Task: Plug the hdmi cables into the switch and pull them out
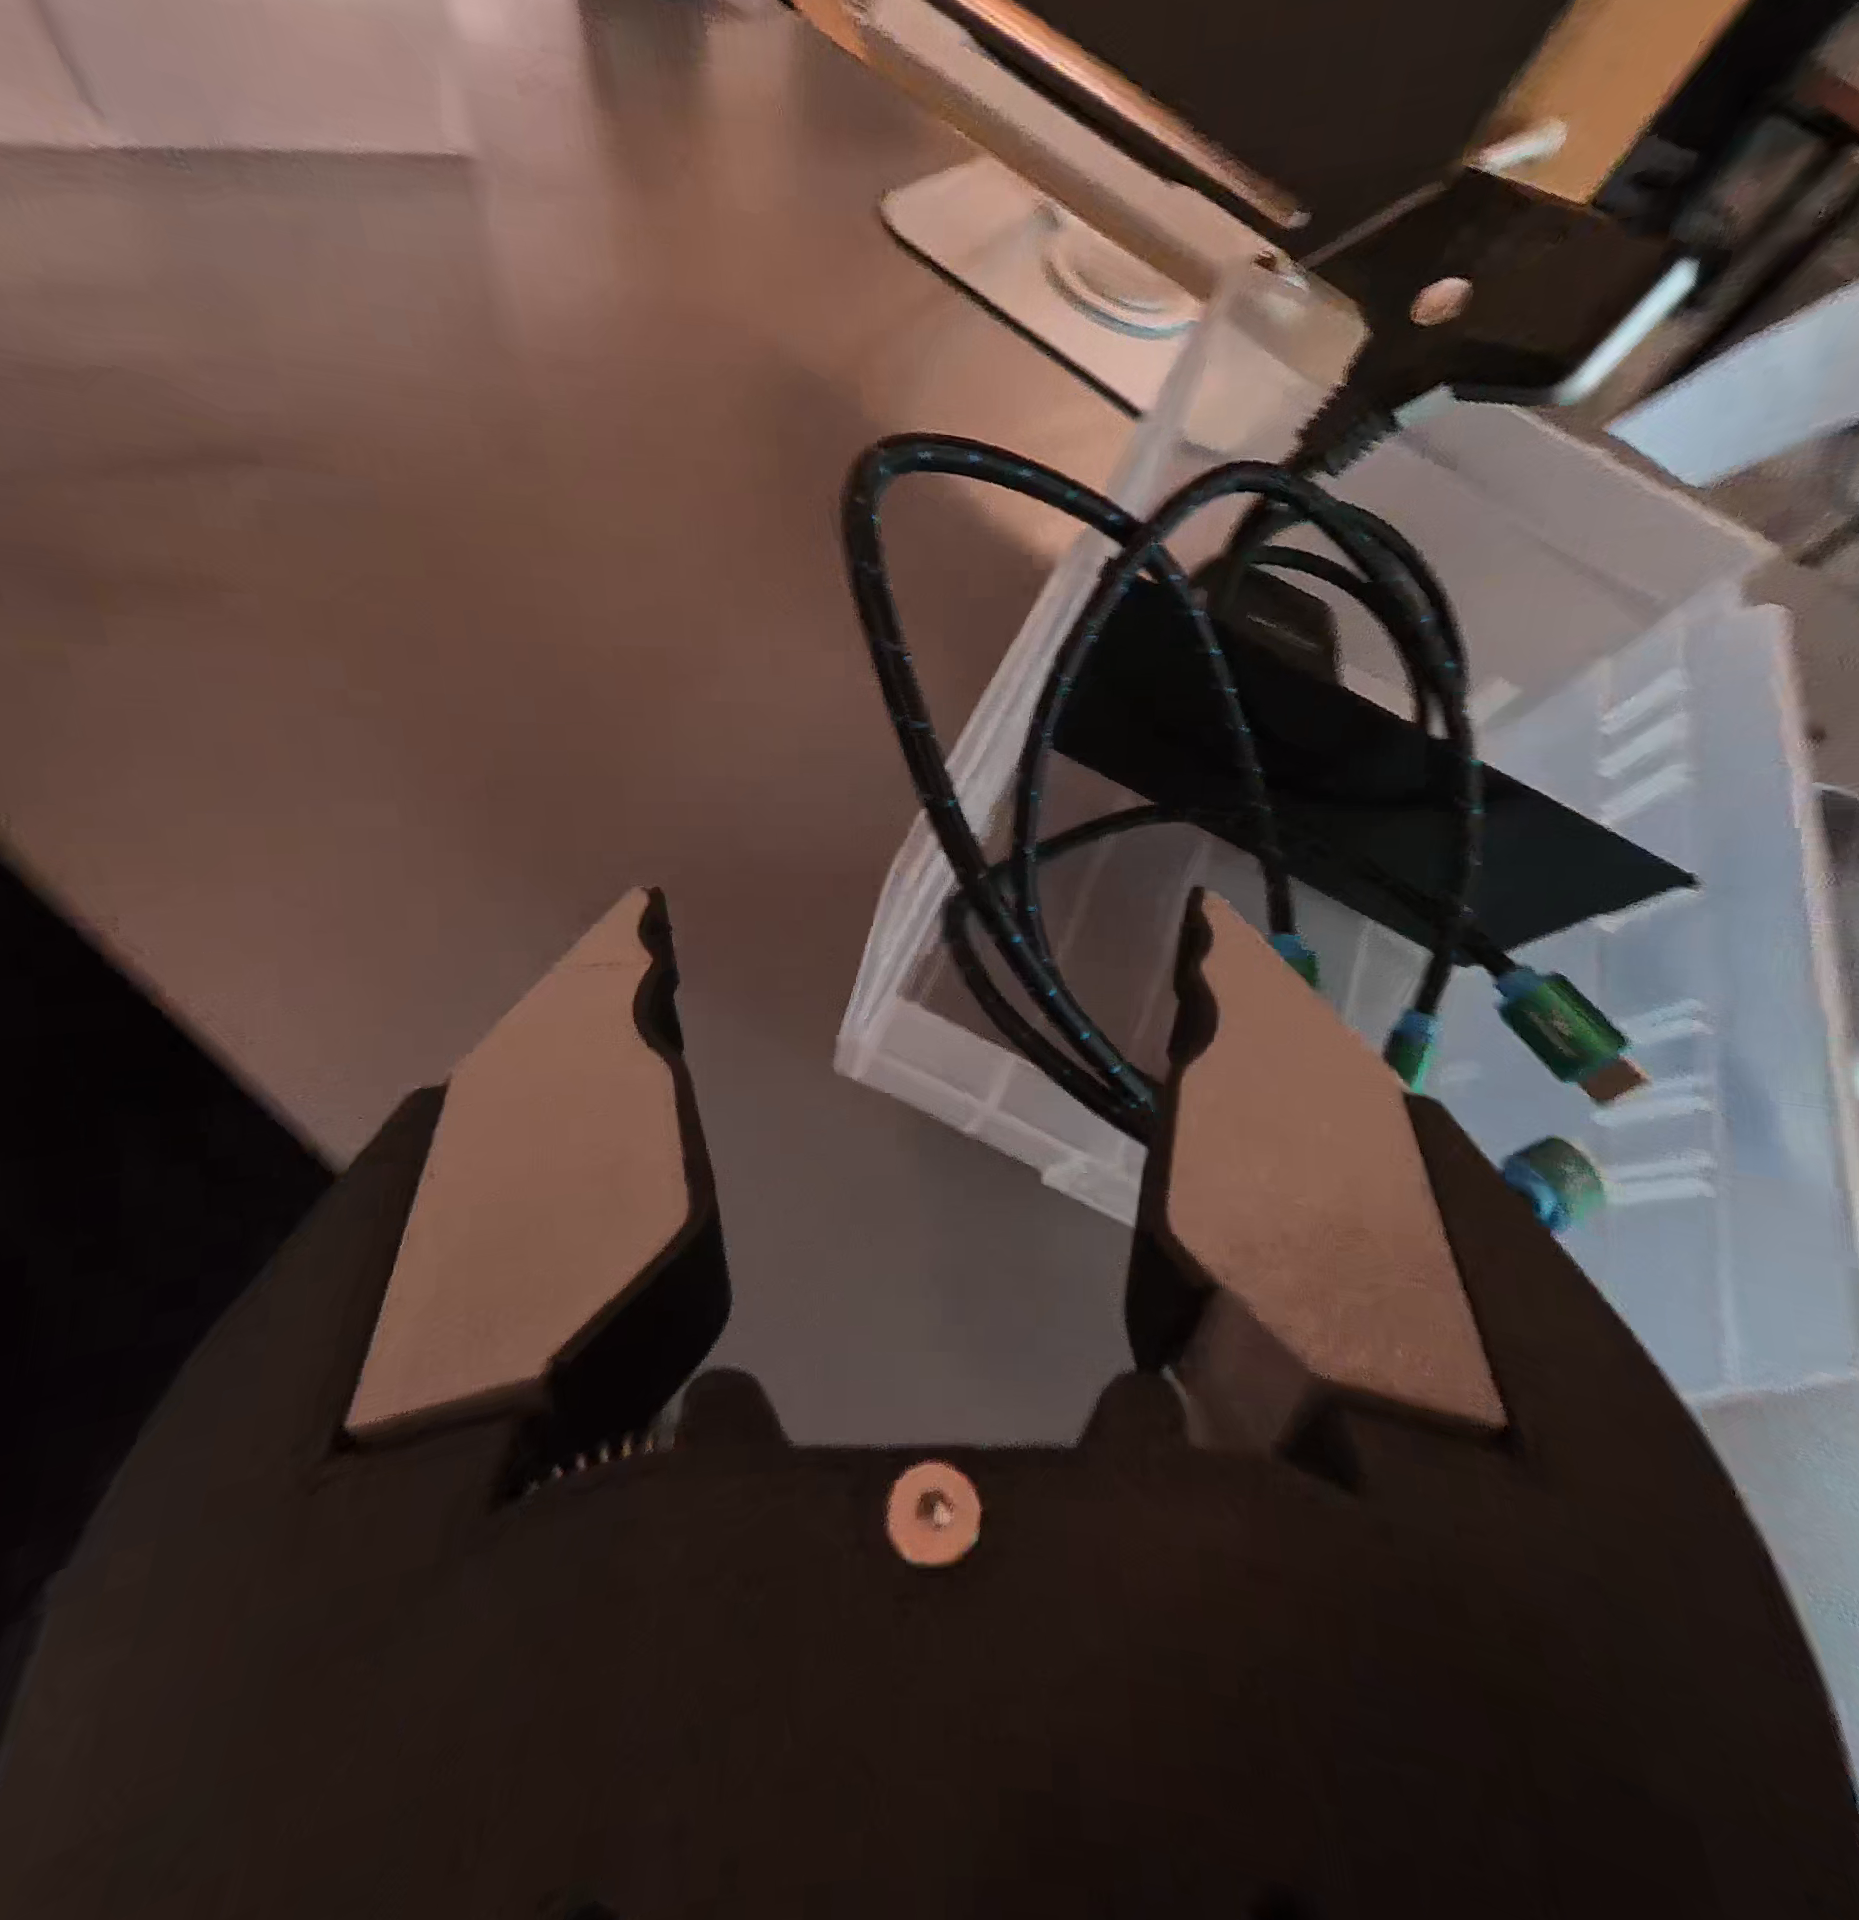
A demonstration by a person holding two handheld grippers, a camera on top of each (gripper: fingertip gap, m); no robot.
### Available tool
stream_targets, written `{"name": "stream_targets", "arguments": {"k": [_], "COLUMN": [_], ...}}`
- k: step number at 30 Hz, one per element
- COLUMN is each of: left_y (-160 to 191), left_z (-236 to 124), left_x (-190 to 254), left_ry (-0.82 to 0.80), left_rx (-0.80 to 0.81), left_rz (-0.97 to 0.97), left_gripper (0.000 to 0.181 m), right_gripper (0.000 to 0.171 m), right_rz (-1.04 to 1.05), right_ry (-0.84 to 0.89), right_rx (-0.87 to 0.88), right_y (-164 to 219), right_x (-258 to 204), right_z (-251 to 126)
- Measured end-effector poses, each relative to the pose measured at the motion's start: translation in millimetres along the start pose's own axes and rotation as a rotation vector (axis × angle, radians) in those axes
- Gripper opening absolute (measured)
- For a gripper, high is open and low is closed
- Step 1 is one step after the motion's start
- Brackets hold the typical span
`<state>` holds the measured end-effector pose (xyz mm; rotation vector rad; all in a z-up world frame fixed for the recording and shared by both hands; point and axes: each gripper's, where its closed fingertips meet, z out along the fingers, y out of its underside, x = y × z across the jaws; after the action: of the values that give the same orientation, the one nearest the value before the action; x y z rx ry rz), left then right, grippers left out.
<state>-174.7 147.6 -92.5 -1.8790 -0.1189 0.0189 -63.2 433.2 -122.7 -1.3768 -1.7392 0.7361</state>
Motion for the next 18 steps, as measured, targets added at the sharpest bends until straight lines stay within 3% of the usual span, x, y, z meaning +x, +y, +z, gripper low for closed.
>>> {"name": "stream_targets", "arguments": {"k": [2, 6, 8, 10, 12, 15, 16, 18], "left_y": [6.7, 42.2, 49.6, 55.4, 69.2, 82.1, 86.0, 91.4], "left_z": [-31.7, -79.8, -91.3, -100.6, -105.4, -102.0, -96.3, -80.6], "left_x": [-31.4, -90.7, -102.7, -112.6, -123.5, -136.6, -139.1, -139.9], "left_ry": [-0.178, -0.451, -0.49, -0.518, -0.559, -0.616, -0.615, -0.571], "left_rx": [-0.035, -0.18, -0.174, -0.161, -0.214, -0.256, -0.268, -0.294], "left_rz": [0.016, -0.016, -0.064, -0.1, -0.115, -0.076, -0.067, -0.067], "left_gripper": [0.061, 0.065, 0.063, 0.06, 0.074, 0.08, 0.077, 0.053], "right_gripper": [0.089, 0.082, 0.088, 0.08, 0.076, 0.056, 0.055, 0.048], "right_rz": [0.009, 0.079, 0.121, 0.119, 0.126, 0.122, 0.113, 0.083], "right_ry": [0.082, 0.057, 0.071, 0.134, 0.151, 0.184, 0.182, 0.169], "right_rx": [-0.016, -0.065, -0.127, -0.154, -0.151, -0.163, -0.171, -0.194], "right_y": [-0.8, 1.9, 11.4, 15.0, 13.8, 15.2, 15.8, 17.0], "right_x": [6.4, 1.8, 4.3, 12.5, 15.3, 23.4, 23.9, 22.0], "right_z": [12.1, 40.3, 52.9, 56.4, 56.4, 55.2, 55.4, 55.5]}}
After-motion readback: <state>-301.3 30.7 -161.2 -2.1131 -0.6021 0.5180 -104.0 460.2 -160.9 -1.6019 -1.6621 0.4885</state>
